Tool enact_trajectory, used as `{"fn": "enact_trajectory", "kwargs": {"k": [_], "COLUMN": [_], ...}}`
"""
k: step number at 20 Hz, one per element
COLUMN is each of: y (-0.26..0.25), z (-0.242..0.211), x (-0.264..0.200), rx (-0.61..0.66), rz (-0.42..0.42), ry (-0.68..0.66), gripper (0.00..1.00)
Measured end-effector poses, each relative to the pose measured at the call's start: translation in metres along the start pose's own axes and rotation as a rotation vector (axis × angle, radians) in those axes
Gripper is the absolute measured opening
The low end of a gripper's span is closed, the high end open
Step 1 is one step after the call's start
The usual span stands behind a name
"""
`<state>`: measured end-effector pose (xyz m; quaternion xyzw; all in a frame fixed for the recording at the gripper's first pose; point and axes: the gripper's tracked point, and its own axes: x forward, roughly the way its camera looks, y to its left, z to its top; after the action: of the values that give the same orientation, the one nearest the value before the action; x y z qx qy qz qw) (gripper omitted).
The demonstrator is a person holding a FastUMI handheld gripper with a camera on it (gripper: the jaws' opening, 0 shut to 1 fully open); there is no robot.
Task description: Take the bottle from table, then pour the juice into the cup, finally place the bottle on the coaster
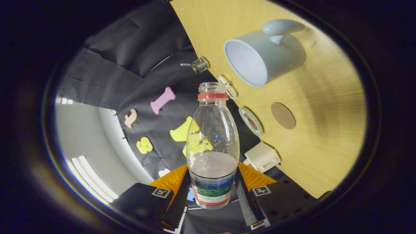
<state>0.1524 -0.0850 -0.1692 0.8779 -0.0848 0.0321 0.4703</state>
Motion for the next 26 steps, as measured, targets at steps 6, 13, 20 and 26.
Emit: {"fn": "enact_trajectory", "kwargs": {"k": [6, 13, 20, 26], "y": [0.014, 0.007, 0.024, 0.029], "z": [-0.02, -0.013, -0.007, -0.009], "x": [-0.002, 0.001, 0.001, 0.003], "rx": [0.021, 0.028, 0.102, 0.062], "rz": [0.013, -0.011, 0.027, 0.001], "ry": [0.022, 0.013, 0.014, 0.001], "gripper": [0.76, 0.76, 0.76, 0.76]}}
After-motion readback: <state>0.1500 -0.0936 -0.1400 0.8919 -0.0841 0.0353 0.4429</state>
